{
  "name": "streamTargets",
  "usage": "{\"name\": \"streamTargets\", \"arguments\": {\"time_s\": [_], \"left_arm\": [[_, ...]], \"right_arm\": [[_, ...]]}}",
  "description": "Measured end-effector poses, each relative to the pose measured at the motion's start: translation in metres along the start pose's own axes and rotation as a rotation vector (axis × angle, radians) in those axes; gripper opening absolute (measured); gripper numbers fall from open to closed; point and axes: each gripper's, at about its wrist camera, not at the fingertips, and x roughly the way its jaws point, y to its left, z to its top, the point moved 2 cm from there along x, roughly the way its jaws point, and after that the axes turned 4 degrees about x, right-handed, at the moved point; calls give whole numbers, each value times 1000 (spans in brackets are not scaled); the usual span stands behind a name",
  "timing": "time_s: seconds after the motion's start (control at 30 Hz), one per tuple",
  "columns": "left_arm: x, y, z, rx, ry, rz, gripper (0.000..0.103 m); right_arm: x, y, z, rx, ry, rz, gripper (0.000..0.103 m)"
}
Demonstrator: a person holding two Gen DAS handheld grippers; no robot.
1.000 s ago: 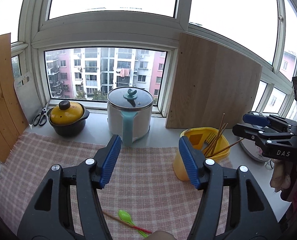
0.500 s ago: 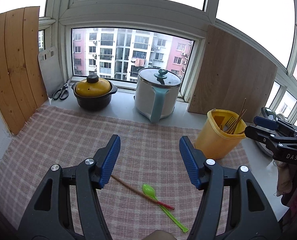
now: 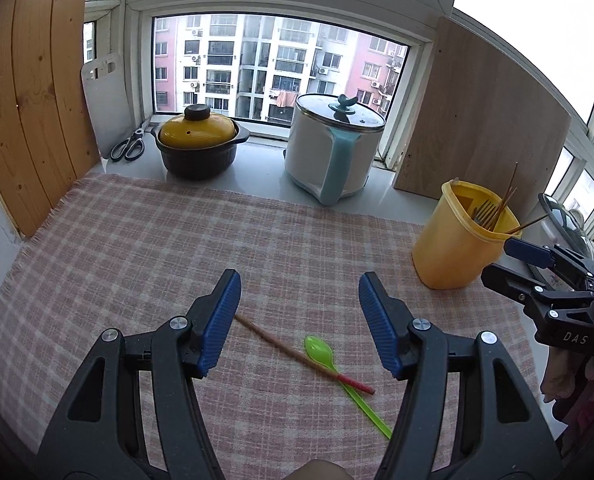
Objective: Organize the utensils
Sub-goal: 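Move the right gripper back over the green plastic spoon on the cloth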
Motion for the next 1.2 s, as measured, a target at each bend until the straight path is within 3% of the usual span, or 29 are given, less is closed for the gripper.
{"name": "streamTargets", "arguments": {"time_s": [0.13, 0.33, 0.53, 0.63, 0.97, 1.2], "left_arm": [[19, 14, -9, -39, 50, -13, 63], [52, 60, -26, -165, 159, -57, 63], [76, 89, -36, -220, 221, -49, 63], [90, 88, -41, -200, 260, -33, 63], [132, 49, -51, -82, 334, 118, 63], [150, 20, -64, 94, 371, 222, 63]], "right_arm": [[16, 2, -4, -16, 47, 7, 74], [49, 3, -12, 7, 200, 63, 74], [83, 13, -23, 13, 304, 114, 72], [95, 20, -30, 7, 349, 141, 64], [96, 15, -39, 26, 361, 124, 63], [83, -10, -46, 72, 349, 91, 63]]}}
